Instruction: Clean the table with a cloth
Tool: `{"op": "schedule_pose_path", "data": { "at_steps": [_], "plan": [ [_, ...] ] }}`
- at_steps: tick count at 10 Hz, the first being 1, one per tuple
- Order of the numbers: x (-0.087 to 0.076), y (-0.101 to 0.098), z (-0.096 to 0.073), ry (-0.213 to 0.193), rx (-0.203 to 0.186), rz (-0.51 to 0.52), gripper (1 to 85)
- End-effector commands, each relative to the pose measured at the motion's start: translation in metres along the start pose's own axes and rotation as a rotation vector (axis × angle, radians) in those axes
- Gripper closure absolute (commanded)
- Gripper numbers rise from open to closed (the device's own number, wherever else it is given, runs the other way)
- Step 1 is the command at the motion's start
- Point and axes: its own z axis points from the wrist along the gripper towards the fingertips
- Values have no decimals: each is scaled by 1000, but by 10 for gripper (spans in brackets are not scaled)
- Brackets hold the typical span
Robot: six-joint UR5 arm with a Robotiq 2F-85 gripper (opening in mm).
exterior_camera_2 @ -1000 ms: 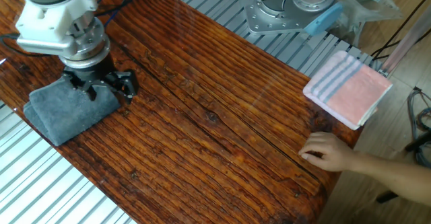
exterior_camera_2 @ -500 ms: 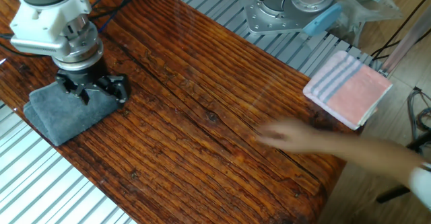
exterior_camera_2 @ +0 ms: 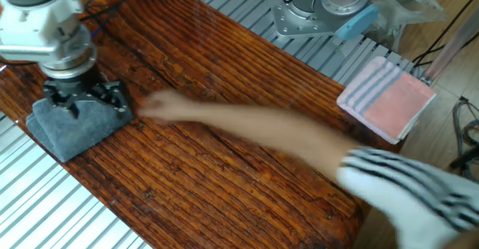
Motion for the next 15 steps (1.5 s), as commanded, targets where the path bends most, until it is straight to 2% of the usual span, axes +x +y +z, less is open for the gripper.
{"op": "schedule_pose_path", "data": {
  "at_steps": [1, 2, 5, 10, 12, 14, 15],
  "plan": [
    [5, -30, 14, -35, -14, -94, 7],
    [9, -35, 16, -31, -5, -110, 7],
    [12, -45, 28, -48, -18, -141, 7],
    [15, -45, 29, -50, -18, -123, 7],
    [23, -40, 26, -43, -28, -56, 7],
    [20, -26, 23, -57, -85, 115, 7],
    [21, -32, 24, -50, -60, 149, 7]
  ]
}}
